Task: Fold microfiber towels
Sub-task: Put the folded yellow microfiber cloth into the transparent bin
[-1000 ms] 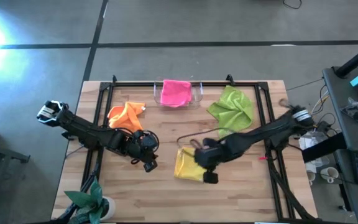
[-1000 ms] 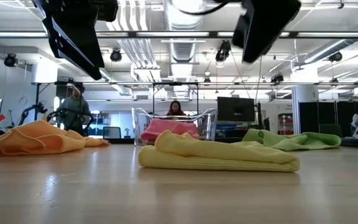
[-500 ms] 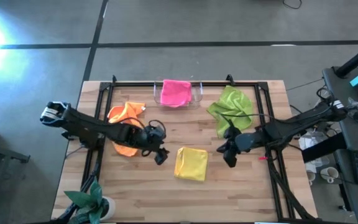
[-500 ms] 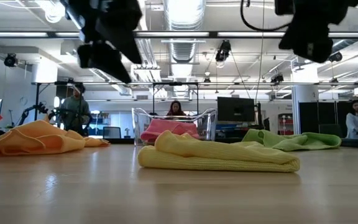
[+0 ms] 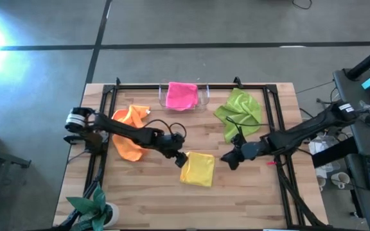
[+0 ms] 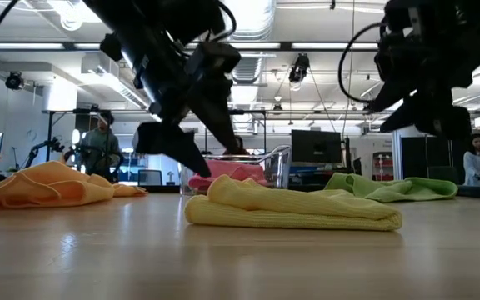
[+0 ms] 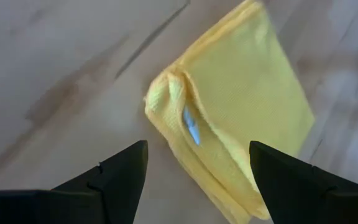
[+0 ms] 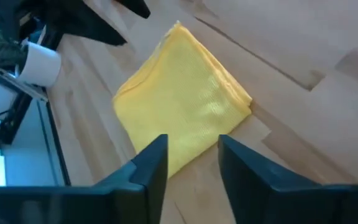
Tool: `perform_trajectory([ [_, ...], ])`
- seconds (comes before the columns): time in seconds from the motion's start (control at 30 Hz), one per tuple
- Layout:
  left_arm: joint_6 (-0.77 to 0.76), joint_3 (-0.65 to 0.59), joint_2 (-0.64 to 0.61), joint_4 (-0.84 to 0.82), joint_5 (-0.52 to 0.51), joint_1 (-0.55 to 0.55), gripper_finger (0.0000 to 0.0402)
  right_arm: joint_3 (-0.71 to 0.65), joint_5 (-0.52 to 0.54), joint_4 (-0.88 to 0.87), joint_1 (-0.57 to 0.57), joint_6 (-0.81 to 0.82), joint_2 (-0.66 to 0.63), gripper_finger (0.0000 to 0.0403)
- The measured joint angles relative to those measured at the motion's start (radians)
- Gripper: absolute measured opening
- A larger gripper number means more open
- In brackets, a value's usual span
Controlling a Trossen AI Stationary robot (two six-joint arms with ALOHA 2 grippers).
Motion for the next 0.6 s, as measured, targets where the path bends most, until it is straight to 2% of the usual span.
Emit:
perform_trajectory([
  [0.3, -0.077, 0.000, 0.088, 0.011, 0.025, 0.002, 0.0265, -0.012, 0.000, 0.078, 0.000, 0.123, 0.197, 0.0194],
  [0.6, -0.079, 0.001, 0.131, 0.119, 0.037, 0.003, 0.0265, -0.009, 0.000, 0.247, -0.017, 0.173, 0.348, 0.0201],
])
